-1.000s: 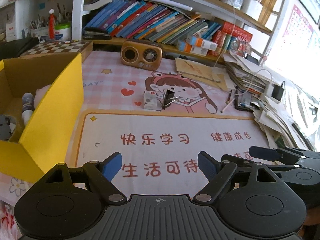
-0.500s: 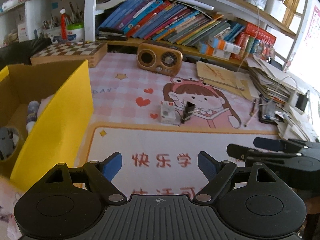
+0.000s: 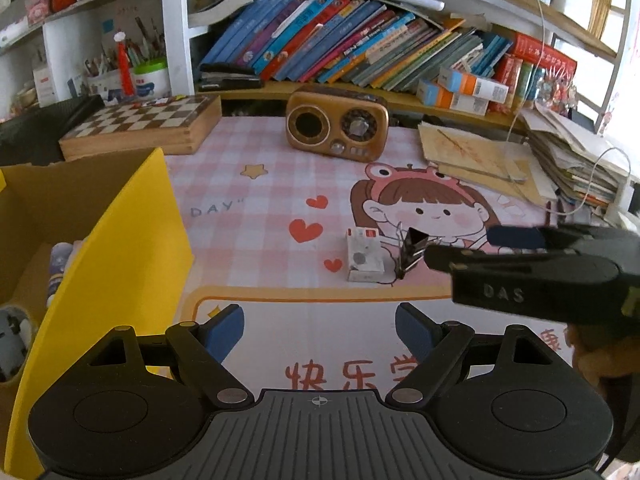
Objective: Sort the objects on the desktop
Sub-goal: 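Grasp the white card box with the left tool while the right tool grasps the black clip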
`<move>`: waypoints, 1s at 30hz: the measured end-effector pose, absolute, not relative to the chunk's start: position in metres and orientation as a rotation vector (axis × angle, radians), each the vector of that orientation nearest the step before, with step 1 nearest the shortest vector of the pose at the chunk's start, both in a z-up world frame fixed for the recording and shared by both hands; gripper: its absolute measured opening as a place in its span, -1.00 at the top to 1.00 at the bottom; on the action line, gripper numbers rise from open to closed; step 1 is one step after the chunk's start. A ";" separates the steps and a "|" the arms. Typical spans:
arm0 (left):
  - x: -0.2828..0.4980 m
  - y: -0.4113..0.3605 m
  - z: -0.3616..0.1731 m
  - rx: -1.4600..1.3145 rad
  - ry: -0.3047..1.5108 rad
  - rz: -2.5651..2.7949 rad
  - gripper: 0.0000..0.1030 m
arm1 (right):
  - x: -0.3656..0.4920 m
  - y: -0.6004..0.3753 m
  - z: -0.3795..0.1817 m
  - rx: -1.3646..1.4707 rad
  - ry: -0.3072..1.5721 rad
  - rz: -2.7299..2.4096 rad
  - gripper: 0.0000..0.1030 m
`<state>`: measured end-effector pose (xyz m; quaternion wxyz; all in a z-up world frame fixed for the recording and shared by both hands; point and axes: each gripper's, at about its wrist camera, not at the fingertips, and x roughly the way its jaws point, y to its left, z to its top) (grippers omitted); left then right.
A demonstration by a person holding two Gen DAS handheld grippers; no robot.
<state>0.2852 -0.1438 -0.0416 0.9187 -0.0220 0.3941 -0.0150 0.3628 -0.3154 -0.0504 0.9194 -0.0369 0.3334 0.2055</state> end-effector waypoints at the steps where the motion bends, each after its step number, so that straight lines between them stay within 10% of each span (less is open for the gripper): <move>1: 0.287 -0.144 -0.043 -0.044 0.815 -0.029 -0.65 | 0.367 -0.314 -0.052 -0.082 0.686 0.435 -0.34; 11: 0.295 -0.144 -0.050 -0.044 0.843 -0.018 -0.65 | 0.391 -0.295 -0.069 -0.190 0.692 0.583 -0.25; 21: 0.297 -0.143 -0.052 -0.045 0.850 -0.001 -0.65 | 0.397 -0.301 -0.075 -0.237 0.699 0.668 0.56; 30: 0.320 -0.158 -0.057 -0.018 0.821 -0.028 -0.64 | 0.386 -0.326 -0.063 -0.168 0.675 0.572 0.56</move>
